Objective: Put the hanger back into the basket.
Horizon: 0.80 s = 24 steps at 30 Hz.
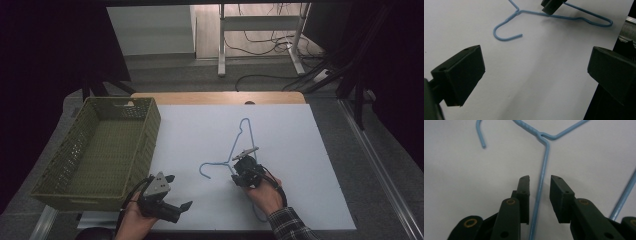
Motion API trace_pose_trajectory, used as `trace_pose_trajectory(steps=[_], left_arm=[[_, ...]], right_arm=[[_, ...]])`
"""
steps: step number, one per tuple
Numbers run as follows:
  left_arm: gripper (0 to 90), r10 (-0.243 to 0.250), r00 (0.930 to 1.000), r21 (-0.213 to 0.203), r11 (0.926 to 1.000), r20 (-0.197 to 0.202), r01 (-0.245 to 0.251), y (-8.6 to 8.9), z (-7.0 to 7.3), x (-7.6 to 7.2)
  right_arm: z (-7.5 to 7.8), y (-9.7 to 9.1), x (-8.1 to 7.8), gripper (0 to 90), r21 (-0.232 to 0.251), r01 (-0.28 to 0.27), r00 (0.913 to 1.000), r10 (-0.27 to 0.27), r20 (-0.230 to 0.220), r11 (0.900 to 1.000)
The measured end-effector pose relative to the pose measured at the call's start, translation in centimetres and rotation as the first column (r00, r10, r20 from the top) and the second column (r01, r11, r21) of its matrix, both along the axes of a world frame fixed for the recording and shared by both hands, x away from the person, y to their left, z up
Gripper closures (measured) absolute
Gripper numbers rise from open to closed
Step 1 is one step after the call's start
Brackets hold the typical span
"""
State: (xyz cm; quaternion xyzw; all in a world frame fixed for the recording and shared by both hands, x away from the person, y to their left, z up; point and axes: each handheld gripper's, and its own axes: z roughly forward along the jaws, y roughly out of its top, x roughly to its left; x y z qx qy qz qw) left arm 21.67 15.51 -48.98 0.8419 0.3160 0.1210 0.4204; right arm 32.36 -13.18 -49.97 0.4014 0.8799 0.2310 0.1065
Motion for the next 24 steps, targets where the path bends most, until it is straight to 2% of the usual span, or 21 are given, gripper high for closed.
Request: trace_pose_trajectory(steps=[4,9,14,17,21,23,24], left_arm=[[1.4,-0.006,1.0,0.008,0.9999,-0.005,0.006,-0.09,-0.13,-0.01],[1.4,-0.014,0.9999,0.02,0.9997,-0.006,0.014,-0.21,-0.22,-0.11],[1.4,-0.02,0.9998,0.033,0.9993,-0.007,0.02,-0.34,-0.33,-0.14],[1.4,-0.021,0.9998,0.038,0.999,-0.003,0.021,-0.38,-0.33,-0.18],[1.4,-0.019,0.9998,0.044,0.9988,-0.001,0.019,-0.41,-0.33,-0.21],[1.4,-0.017,0.9999,0.044,0.9989,-0.004,0.017,-0.44,-0.35,-0.19],[1.4,-0.016,0.9998,0.04,0.9991,-0.008,0.016,-0.44,-0.36,-0.15]], right_arm=[[-0.19,-0.03,0.02,73.1,0.01,0.017,0.9999,-0.017,0.002,0.9998],[-0.87,0.32,-0.14,75.4,-0.015,0.029,0.9996,-0.029,0.002,0.9995],[-0.92,0.56,-0.38,84.9,-0.015,0.069,0.9976,-0.069,0.007,0.9975],[-0.91,0.7,-0.49,86.3,-0.016,0.093,0.9956,-0.093,0.008,0.9955],[-0.85,0.34,-0.38,86.7,0.024,0.132,0.9911,-0.132,-0.018,0.991],[-0.8,0.27,-0.35,86.7,0.029,0.135,0.9907,-0.135,-0.02,0.9904],[-0.6,0.08,-0.31,86.8,0.054,0.14,0.9899,-0.139,-0.03,0.9887]])
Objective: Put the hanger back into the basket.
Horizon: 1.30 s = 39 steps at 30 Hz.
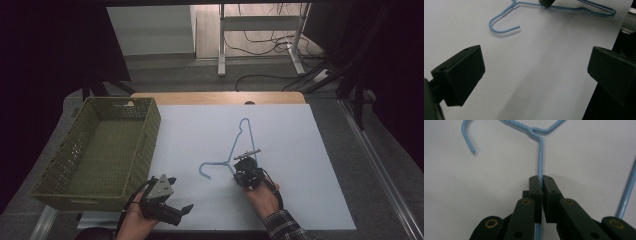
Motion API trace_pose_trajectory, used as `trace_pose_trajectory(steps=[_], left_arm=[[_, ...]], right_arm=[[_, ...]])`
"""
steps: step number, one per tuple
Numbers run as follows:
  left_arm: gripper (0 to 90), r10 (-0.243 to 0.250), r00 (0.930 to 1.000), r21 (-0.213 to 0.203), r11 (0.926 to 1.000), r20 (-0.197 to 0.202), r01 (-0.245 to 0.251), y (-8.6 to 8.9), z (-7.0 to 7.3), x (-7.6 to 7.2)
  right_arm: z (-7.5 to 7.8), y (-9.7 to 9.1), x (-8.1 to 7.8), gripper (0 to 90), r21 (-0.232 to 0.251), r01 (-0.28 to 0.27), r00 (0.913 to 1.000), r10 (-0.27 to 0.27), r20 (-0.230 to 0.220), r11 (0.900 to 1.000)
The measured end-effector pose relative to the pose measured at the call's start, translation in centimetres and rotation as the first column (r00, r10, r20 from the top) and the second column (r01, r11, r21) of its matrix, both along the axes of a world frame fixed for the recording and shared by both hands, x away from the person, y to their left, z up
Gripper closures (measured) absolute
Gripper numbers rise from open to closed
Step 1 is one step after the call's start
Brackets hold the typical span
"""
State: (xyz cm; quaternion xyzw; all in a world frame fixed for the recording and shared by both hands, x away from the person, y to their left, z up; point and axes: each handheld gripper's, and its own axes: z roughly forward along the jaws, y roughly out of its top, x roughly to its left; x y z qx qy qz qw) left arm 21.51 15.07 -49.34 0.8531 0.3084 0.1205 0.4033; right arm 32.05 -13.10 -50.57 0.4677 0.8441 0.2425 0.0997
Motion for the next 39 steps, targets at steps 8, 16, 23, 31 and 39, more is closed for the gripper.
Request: trace_pose_trajectory(steps=[8,16,23,31,39], left_arm=[[2.8,0.026,0.9987,-0.044,0.9987,-0.045,-0.028,0.0,0.1,0.5],[4.4,0.035,0.9985,-0.035,0.9987,-0.042,-0.037,-1.0,0.3,2.7],[6.7,0.033,0.9995,0.037,0.9988,0.005,-0.033,-3.0,0.2,5.7],[15.7,0.014,0.9994,-0.039,0.9991,-0.032,-0.015,-4.5,-0.4,9.4],[36.2,-0.028,0.9996,-0.066,0.9974,0.008,0.028,-5.2,-1.2,11.5]], right_arm=[[0.8,-1.1,0.0,86.8,0.099,0.016,0.9998,-0.014,-0.016,0.995],[1.6,-2.2,-0.1,86.8,0.152,0.033,0.9994,-0.03,-0.019,0.9879],[2.2,-2.8,-0.2,86.8,0.192,0.043,0.999,-0.041,-0.017,0.9804],[2.8,-3.7,-0.3,86.8,0.233,0.051,0.9987,-0.048,-0.02,0.9712],[3.0,-4.1,-0.5,86.8,0.254,0.055,0.9985,-0.051,-0.021,0.9656]])
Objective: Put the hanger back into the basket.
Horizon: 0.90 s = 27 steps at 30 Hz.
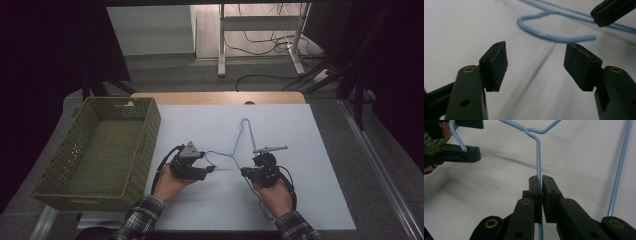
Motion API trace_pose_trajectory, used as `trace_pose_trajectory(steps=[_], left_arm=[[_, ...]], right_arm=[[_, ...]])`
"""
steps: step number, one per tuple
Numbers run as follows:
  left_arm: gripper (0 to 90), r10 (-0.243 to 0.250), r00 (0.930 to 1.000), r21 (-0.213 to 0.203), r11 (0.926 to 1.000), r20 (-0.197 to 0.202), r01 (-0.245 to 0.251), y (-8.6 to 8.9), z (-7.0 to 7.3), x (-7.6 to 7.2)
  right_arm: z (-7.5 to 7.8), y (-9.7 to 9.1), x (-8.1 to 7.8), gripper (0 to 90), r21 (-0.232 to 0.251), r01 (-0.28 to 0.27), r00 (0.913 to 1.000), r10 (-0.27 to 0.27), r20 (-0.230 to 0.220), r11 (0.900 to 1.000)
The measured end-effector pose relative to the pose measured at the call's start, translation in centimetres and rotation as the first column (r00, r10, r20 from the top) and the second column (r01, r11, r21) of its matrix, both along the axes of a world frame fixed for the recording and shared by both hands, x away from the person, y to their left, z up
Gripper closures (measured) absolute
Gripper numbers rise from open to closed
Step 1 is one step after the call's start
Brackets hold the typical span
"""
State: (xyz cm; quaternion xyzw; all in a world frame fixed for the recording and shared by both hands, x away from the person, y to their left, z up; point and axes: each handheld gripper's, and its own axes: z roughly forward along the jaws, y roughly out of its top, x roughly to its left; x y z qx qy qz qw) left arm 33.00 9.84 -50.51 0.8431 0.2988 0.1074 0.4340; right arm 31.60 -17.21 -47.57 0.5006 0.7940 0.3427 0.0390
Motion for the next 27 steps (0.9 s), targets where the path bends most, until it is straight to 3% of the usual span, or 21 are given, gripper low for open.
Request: trace_pose_trajectory(steps=[2,6,13,15,27], left_arm=[[36.9,-0.024,0.9997,-0.038,0.999,0.011,0.024,-0.1,0.0,0.4],[44.9,-0.035,0.999,-0.074,0.9965,0.03,0.037,-0.2,0.1,1.0],[47.4,-0.045,0.9966,-0.08,0.9955,0.069,0.051,-0.2,0.7,1.3],[52.7,-0.057,0.9948,-0.083,0.9945,0.084,0.064,-0.2,0.9,1.3],[48.9,-0.06,0.995,-0.069,0.9954,0.08,0.066,-0.5,0.9,1.3]], right_arm=[[0.0,0.0,0.0,86.8,0.002,0.001,1.0,-0.001,0.001,1.0],[0.2,-0.1,-0.2,86.8,0.006,-0.002,1.0,0.002,0.005,1.0],[0.2,-0.1,-0.2,86.8,0.008,-0.008,1.0,0.008,0.001,0.9999],[0.3,0.0,-0.2,86.8,0.008,-0.011,0.9999,0.011,0.002,0.9999],[0.4,-0.2,-0.3,86.8,0.017,-0.019,0.9998,0.019,0.002,0.9997]])
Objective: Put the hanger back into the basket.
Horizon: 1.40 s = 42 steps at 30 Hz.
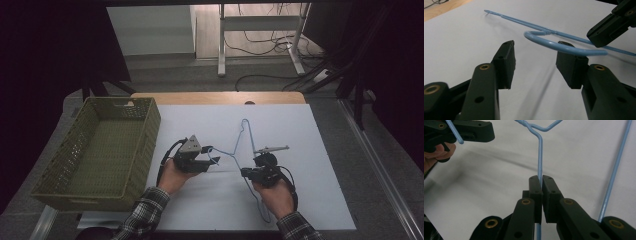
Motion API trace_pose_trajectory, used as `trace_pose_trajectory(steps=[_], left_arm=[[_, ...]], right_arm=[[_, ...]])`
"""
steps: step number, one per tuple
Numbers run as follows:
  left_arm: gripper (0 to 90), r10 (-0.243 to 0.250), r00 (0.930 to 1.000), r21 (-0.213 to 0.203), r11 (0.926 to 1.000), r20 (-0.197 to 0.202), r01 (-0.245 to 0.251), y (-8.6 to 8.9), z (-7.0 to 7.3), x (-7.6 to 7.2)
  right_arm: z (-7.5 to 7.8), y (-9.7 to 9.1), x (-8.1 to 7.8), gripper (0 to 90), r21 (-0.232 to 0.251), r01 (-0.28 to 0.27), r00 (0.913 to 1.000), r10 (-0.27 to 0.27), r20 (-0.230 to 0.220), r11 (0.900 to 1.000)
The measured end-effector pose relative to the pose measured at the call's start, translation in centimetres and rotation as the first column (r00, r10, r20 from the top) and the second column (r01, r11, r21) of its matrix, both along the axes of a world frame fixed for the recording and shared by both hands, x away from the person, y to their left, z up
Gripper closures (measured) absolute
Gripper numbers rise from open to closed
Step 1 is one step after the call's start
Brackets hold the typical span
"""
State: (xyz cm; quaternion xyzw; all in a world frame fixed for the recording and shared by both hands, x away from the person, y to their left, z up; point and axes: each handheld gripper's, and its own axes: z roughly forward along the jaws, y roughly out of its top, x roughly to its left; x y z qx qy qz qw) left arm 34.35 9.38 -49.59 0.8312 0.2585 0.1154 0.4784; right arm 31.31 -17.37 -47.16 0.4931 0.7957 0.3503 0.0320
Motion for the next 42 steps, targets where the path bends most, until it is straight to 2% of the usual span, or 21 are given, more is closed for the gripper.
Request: trace_pose_trajectory(steps=[6,12,13,15,16,19,24,25,31,33,34,35,36,38,40,42], left_arm=[[46.0,-0.008,1.0,0.002,1.0,0.002,0.008,-0.1,0.3,-0.1],[47.4,-0.015,0.9999,-0.022,0.9997,0.001,0.015,-0.2,0.5,0.2],[47.4,-0.018,0.9998,-0.032,0.9993,-0.001,0.018,-0.1,0.6,0.3],[48.9,-0.034,0.9994,-0.08,0.9962,-0.005,0.033,-0.1,0.9,0.5],[49.8,-0.034,0.9994,-0.08,0.9962,-0.005,0.033,-0.1,0.9,0.5],[51.3,-0.05,0.9987,-0.121,0.9914,-0.005,0.05,0.0,1.2,0.6],[57.2,-0.072,0.9974,-0.158,0.9849,-0.003,0.071,-0.2,1.5,0.8],[60.8,-0.075,0.9971,-0.163,0.9838,0.004,0.075,-0.3,1.7,0.8],[69.1,-0.091,0.9957,-0.16,0.9828,0.014,0.092,-0.6,1.9,0.8],[75.1,-0.097,0.9952,-0.165,0.9814,0.013,0.098,-0.6,2.0,0.8],[81.6,-0.097,0.9952,-0.174,0.9799,0.01,0.097,-0.6,2.0,0.8],[82.7,-0.097,0.9952,-0.174,0.9799,0.01,0.097,-0.6,2.0,0.8],[83.7,-0.112,0.9937,-0.191,0.9752,0.009,0.111,-0.4,2.1,0.9],[84.1,-0.115,0.9933,-0.193,0.9744,0.011,0.115,-0.4,2.1,0.8],[84.7,-0.117,0.993,-0.192,0.9743,0.015,0.118,-0.6,2.2,0.7],[84.8,-0.123,0.9923,-0.191,0.9739,0.017,0.124,-0.6,2.3,0.7]], right_arm=[[0.5,-0.4,-0.1,86.9,0.023,0.002,1.0,-0.002,0.009,0.9997],[0.8,-1.0,-0.1,86.9,0.061,-0.001,1.0,0.001,0.002,0.9981],[0.8,-1.1,-0.1,86.9,0.063,-0.003,1.0,0.003,0.003,0.998],[0.8,-1.2,-0.1,86.9,0.059,-0.009,1.0,0.008,0.003,0.9982],[0.8,-1.2,-0.1,86.9,0.059,-0.009,1.0,0.008,0.003,0.9982],[0.7,-1.2,0.0,86.9,0.051,-0.013,0.9999,0.013,0.0,0.9986],[0.5,-1.0,0.0,86.9,0.037,-0.026,0.9996,0.026,-0.009,0.999],[0.5,-1.0,0.0,86.9,0.032,-0.03,0.9995,0.03,-0.011,0.999],[0.3,-0.8,0.0,86.9,0.026,-0.04,0.999,0.04,-0.02,0.9989],[0.3,-0.8,0.0,86.8,0.025,-0.041,0.9989,0.042,-0.02,0.9988],[0.3,-0.9,0.0,86.8,0.026,-0.042,0.9989,0.043,-0.022,0.9988],[0.3,-0.9,0.0,86.8,0.026,-0.042,0.9989,0.043,-0.022,0.9988],[0.4,-1.0,0.0,85.9,0.03,-0.041,0.9988,0.042,-0.023,0.9987],[0.4,-1.0,0.0,85.7,0.029,-0.04,0.9989,0.041,-0.021,0.9987],[0.7,-1.2,0.0,74.2,-0.001,-0.027,0.9996,0.027,0.009,0.9996],[0.8,-1.2,-0.1,70.7,-0.006,-0.024,0.9996,0.024,0.017,0.9997]])
